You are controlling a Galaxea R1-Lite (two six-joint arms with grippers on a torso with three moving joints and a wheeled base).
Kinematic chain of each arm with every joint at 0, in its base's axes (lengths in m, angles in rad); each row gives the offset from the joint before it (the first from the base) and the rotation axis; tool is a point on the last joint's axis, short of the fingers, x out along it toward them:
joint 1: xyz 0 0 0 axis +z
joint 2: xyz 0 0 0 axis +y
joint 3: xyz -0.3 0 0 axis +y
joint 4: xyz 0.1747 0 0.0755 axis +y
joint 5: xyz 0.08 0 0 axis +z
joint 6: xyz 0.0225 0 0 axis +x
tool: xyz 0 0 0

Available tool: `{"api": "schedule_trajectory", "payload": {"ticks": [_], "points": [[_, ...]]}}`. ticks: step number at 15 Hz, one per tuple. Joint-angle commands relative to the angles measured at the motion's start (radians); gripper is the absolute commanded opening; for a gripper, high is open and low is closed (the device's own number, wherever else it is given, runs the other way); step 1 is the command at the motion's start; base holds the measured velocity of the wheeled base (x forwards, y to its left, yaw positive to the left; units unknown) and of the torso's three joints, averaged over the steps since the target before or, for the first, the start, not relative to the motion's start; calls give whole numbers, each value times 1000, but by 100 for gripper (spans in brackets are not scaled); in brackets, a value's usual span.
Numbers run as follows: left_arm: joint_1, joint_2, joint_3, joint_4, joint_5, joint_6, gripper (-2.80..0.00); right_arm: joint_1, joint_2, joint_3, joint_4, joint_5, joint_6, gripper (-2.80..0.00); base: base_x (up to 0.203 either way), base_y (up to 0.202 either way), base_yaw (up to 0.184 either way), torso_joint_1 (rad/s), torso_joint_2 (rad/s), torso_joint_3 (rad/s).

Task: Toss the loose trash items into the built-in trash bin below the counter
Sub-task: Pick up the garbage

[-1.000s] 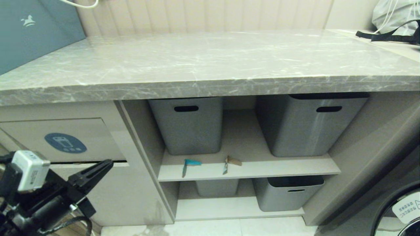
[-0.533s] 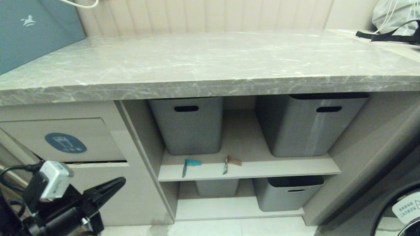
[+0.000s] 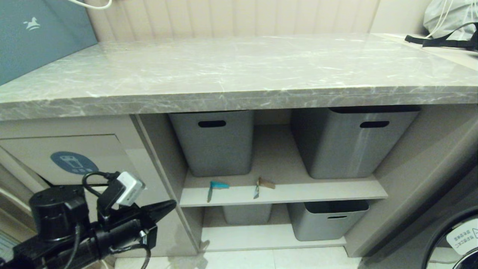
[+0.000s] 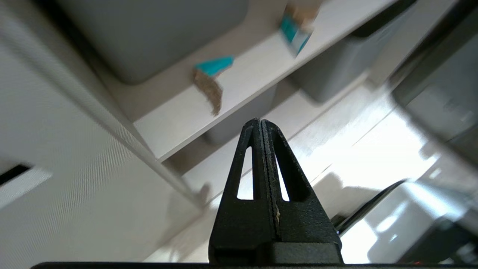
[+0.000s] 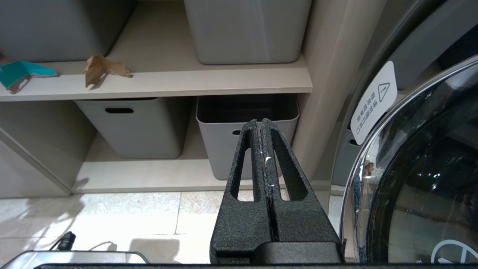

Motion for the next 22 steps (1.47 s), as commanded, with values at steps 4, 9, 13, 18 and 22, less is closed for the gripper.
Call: {"api": "schedule_trajectory", "payload": {"ticks": [4, 9, 13, 18, 22], "points": [[-59, 135, -61, 40, 23, 39, -280, 0, 0, 0, 0, 0, 0, -280, 0, 0, 0, 0, 0, 0], [-61, 188, -122, 40, 90, 37, -280, 0, 0, 0, 0, 0, 0, -280, 0, 0, 0, 0, 0, 0], [-70, 239, -150, 51, 186, 43, 0, 0, 0, 0, 0, 0, 0, -280, 0, 0, 0, 0, 0, 0], [-109, 293, -244, 149, 272, 4, 0, 0, 0, 0, 0, 0, 0, -280, 0, 0, 0, 0, 0, 0], [-133, 331, -300, 169, 273, -30, 0, 0, 0, 0, 0, 0, 0, -280, 0, 0, 0, 0, 0, 0]]}}
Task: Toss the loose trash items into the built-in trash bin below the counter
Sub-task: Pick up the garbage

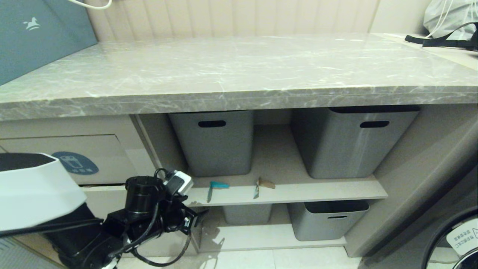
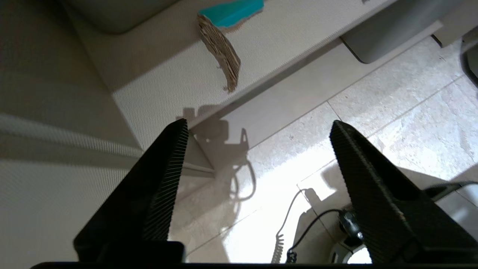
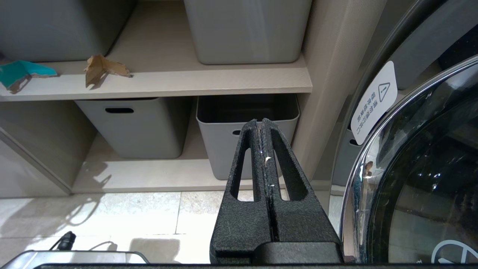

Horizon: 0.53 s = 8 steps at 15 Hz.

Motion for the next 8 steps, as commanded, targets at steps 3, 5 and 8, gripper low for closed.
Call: {"api": "schedule_trajectory", "payload": {"ticks": [3, 5, 8], "points": [[-2, 75, -65, 3, 4, 2, 0, 0, 0, 0, 0, 0, 0, -280, 0, 0, 0, 0, 0, 0], [-1, 108, -110, 24, 15, 1, 0, 0, 0, 0, 0, 0, 0, -280, 0, 0, 0, 0, 0, 0], [-1, 143, -184, 76, 55, -22, 0, 0, 0, 0, 0, 0, 0, -280, 0, 0, 0, 0, 0, 0]]}}
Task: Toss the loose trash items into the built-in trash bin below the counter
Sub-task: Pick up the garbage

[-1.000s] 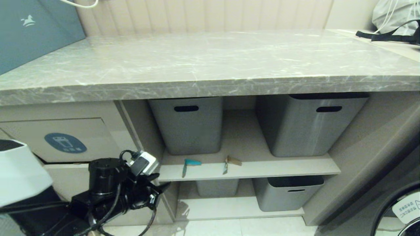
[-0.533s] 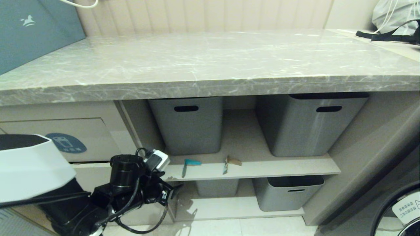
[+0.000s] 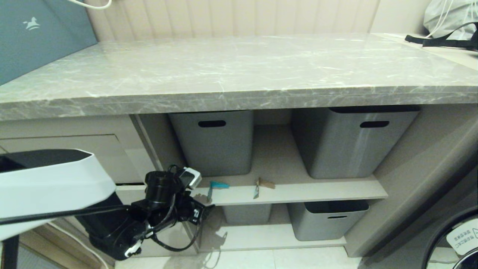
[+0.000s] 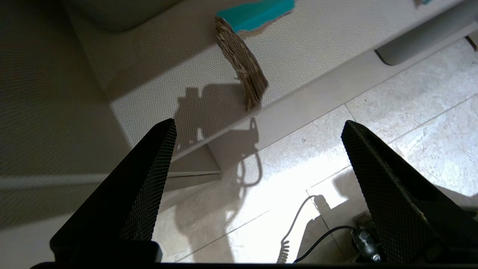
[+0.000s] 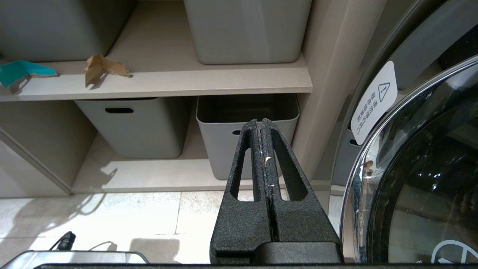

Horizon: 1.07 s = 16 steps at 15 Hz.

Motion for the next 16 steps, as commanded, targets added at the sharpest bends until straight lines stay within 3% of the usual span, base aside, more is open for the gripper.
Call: {"api": "schedule_trajectory", "payload": {"ticks": [1, 16], "points": [[0, 33, -38, 5, 4, -5, 0, 0, 0, 0, 0, 0, 0, -280, 0, 0, 0, 0, 0, 0], [35, 155, -213, 43, 23, -9, 0, 0, 0, 0, 0, 0, 0, -280, 0, 0, 0, 0, 0, 0]]}}
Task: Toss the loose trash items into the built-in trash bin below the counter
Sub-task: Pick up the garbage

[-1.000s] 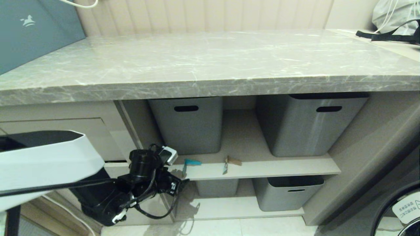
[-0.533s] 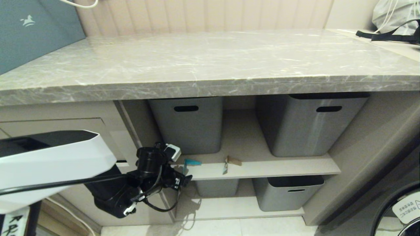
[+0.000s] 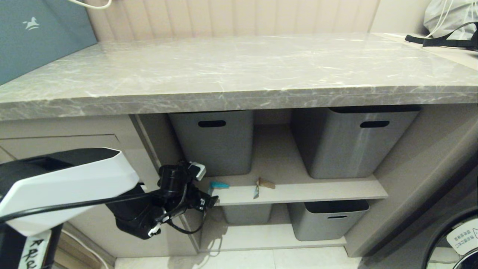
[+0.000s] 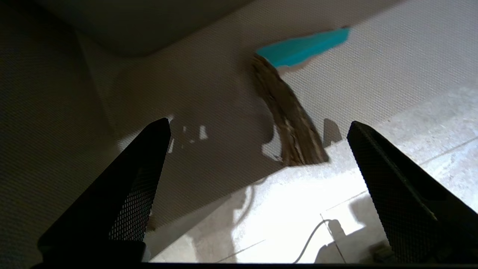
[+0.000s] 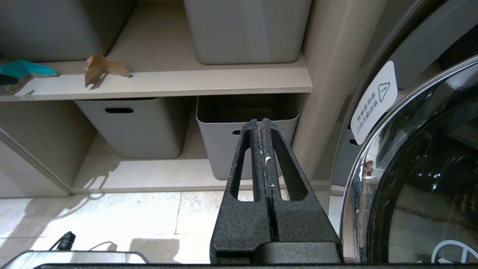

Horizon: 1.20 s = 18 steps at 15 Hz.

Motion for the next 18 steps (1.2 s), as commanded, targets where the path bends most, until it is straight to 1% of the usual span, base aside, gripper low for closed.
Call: {"api": "schedule_trajectory", "payload": {"ticks": [1, 6, 7, 11, 16, 18], "points": [[4, 14, -13, -4, 0, 1, 0, -2, 0, 0, 0, 0, 0, -280, 0, 0, 0, 0, 0, 0], [4, 46, -32, -8, 1, 2, 0, 0, 0, 0, 0, 0, 0, -280, 0, 0, 0, 0, 0, 0], [4, 51, -43, -9, 1, 2, -280, 0, 0, 0, 0, 0, 0, -280, 0, 0, 0, 0, 0, 0], [12, 82, -89, -5, 1, 4, -280, 0, 0, 0, 0, 0, 0, -280, 0, 0, 0, 0, 0, 0], [3, 67, -84, -8, 0, 1, -280, 0, 0, 0, 0, 0, 0, -280, 0, 0, 0, 0, 0, 0], [-5, 32, -65, -11, 0, 1, -280, 0, 0, 0, 0, 0, 0, -280, 0, 0, 0, 0, 0, 0]]}}
